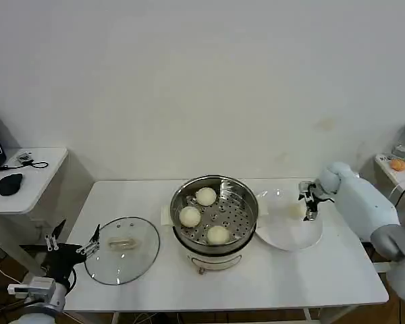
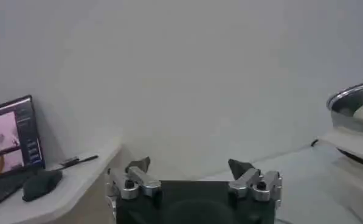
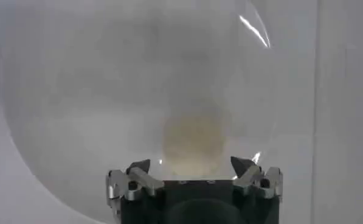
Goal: Take steamed baozi put them in steamer then cover it.
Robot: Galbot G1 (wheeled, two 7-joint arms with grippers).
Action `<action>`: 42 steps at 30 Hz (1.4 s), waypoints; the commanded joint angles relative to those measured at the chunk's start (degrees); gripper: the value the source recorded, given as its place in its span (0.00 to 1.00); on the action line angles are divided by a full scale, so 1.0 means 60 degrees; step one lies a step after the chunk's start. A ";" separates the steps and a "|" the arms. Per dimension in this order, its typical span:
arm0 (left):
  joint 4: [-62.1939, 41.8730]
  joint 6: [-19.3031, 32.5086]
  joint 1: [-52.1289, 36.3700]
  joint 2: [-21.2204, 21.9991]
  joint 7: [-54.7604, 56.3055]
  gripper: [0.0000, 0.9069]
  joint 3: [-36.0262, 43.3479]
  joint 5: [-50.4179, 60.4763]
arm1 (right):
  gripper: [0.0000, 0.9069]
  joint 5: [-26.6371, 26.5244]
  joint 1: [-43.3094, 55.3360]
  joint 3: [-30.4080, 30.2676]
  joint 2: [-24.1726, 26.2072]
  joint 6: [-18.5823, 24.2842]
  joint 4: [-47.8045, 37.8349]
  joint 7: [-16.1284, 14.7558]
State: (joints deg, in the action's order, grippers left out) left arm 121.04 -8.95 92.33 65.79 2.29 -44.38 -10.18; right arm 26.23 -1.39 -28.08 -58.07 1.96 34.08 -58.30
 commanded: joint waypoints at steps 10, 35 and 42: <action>0.0033 0.0020 0.0024 0.0033 -0.0005 1.00 -0.0004 0.0012 | 0.73 0.0606 -0.0011 0.0484 -0.0750 -0.0028 -0.0883 0.0132; 0.0287 -0.0026 0.0039 0.0142 0.0012 1.00 0.0064 0.0084 | 0.71 -0.3283 0.2412 -0.2747 0.2683 -0.1795 0.5061 -0.0911; 0.0467 -0.0083 0.0041 0.0064 0.0019 1.00 0.0047 0.0086 | 0.72 -0.5153 0.4541 -0.4608 0.3536 -0.2668 0.7046 -0.0632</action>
State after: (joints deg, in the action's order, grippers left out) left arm 123.15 -9.24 92.63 66.47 2.36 -44.01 -9.62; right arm 10.34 11.36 -41.60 -45.53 -7.53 57.37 -62.25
